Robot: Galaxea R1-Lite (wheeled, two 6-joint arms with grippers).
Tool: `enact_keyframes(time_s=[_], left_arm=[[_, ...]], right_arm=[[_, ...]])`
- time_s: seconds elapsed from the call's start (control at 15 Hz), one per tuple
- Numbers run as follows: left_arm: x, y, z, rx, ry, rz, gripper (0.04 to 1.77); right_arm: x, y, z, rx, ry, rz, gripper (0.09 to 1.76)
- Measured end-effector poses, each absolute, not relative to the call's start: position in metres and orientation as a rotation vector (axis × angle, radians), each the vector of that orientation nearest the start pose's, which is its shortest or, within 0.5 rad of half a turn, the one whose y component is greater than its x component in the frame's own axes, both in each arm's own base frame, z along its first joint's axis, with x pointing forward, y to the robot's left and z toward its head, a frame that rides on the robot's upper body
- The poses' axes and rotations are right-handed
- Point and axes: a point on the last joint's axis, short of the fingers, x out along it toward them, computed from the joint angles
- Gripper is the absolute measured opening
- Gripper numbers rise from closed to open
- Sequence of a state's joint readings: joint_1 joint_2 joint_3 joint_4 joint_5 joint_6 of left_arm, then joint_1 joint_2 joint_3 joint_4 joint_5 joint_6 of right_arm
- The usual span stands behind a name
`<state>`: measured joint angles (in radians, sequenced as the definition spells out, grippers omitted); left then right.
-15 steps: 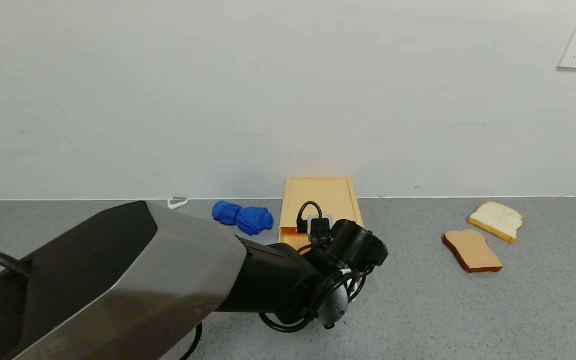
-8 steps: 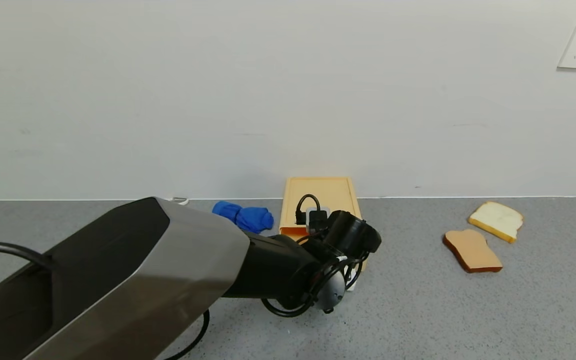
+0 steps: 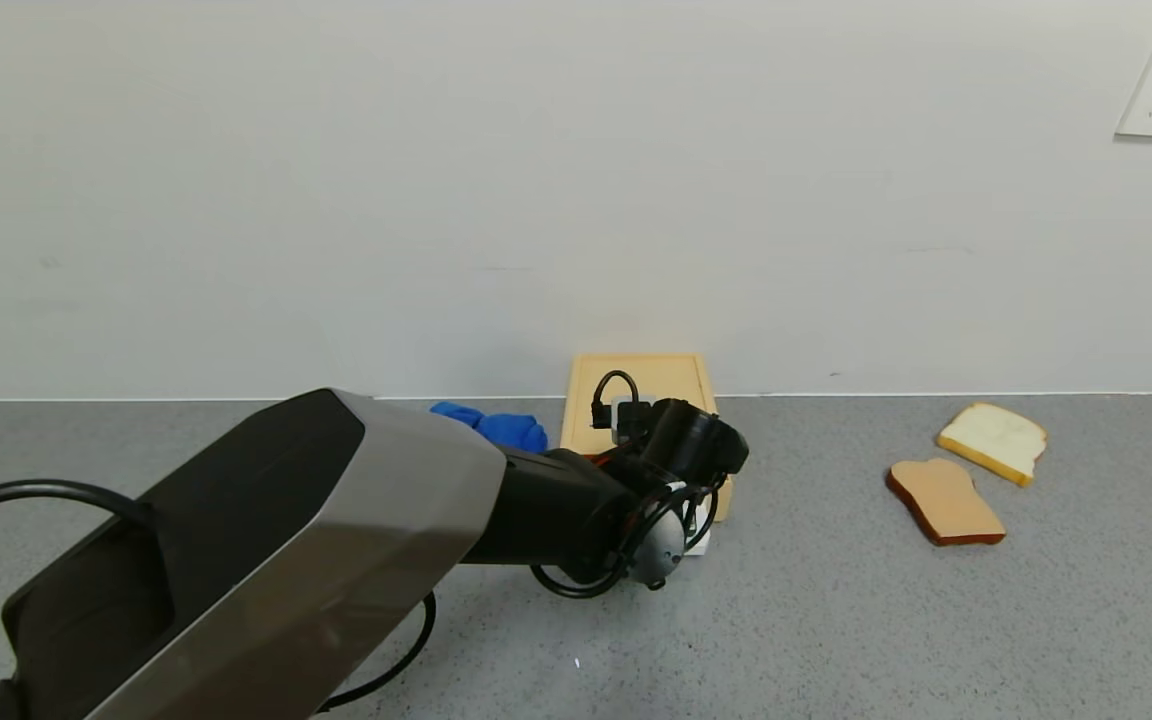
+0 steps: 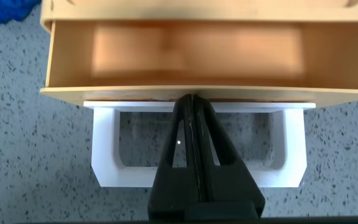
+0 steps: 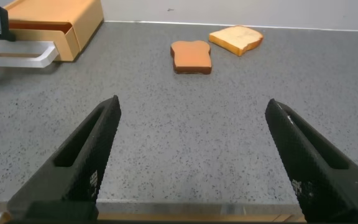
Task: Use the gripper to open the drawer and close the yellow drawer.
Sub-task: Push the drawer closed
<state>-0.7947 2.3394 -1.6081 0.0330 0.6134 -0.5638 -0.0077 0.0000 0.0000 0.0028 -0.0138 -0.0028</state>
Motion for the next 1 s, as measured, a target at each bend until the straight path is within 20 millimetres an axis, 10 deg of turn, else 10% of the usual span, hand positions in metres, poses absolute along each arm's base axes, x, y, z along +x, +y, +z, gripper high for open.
enact_keyframes(time_s=[1.0], left_arm=[[0.371,-0.311,0.085,-0.044,0.559,0.027,0.11]], right_arm=[[-0.023,0.000,0.075,-0.003,0.003,-0.021,1.71]])
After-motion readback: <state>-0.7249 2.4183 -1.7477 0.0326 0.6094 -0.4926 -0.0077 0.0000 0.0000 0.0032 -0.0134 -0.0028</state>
